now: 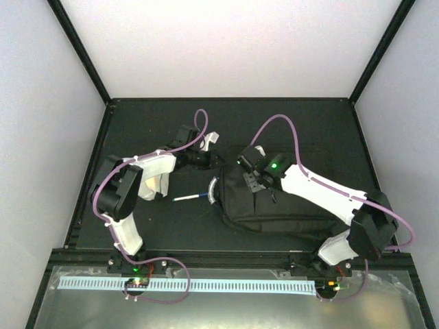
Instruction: Pack the student bag
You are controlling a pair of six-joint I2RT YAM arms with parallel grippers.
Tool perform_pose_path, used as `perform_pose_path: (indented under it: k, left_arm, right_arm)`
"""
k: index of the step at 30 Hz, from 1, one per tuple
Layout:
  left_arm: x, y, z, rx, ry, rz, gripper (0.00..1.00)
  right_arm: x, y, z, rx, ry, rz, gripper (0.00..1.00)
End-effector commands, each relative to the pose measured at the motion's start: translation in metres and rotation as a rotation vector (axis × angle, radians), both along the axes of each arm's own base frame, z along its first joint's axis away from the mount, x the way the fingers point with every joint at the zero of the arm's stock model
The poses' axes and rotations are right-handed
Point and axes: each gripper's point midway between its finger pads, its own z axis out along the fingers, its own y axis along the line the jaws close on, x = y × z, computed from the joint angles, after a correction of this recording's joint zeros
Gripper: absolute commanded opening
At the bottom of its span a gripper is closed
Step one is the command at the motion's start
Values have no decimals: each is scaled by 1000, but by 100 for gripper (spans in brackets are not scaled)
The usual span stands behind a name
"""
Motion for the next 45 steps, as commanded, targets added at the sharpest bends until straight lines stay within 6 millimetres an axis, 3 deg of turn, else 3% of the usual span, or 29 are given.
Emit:
perform_pose_path:
  k: [1, 7, 11, 15, 24, 28, 32, 38, 42, 45]
  left_arm:
    - [-4, -2, 20, -13, -50, -24, 2]
    - [-5, 1, 19, 6, -52, -17, 2]
    - [-6, 3, 17, 20, -48, -12, 2]
    - [-6, 13, 6, 111, -18, 10, 2]
    - [-11, 32, 6, 249, -32, 45, 2]
    - [-24, 24, 21, 228, -52, 22, 2]
    - [-39, 15, 52, 148, -112, 7, 3]
    - [-54, 11, 99, 32, -217, -30, 48]
    - [-54, 34, 121, 142, -319, 19, 70]
    - [-47, 70, 121, 335, -367, 121, 79]
  right_arm:
    - [-1, -1, -6, -59, -12, -36, 69]
    - [11, -30, -25, -298, -56, -134, 69]
    - [17, -44, -27, -438, -98, -180, 69]
    - [21, -56, 13, -509, -231, -243, 55]
    - [10, -68, 92, -371, -319, -229, 38]
    - [1, -81, 113, -356, -340, -231, 21]
    - [-10, -99, 133, -291, -375, -254, 14]
    - [-22, -113, 139, -215, -374, -256, 11]
    - [-34, -117, 133, -152, -354, -227, 11]
    - [-40, -116, 134, -88, -348, -211, 11]
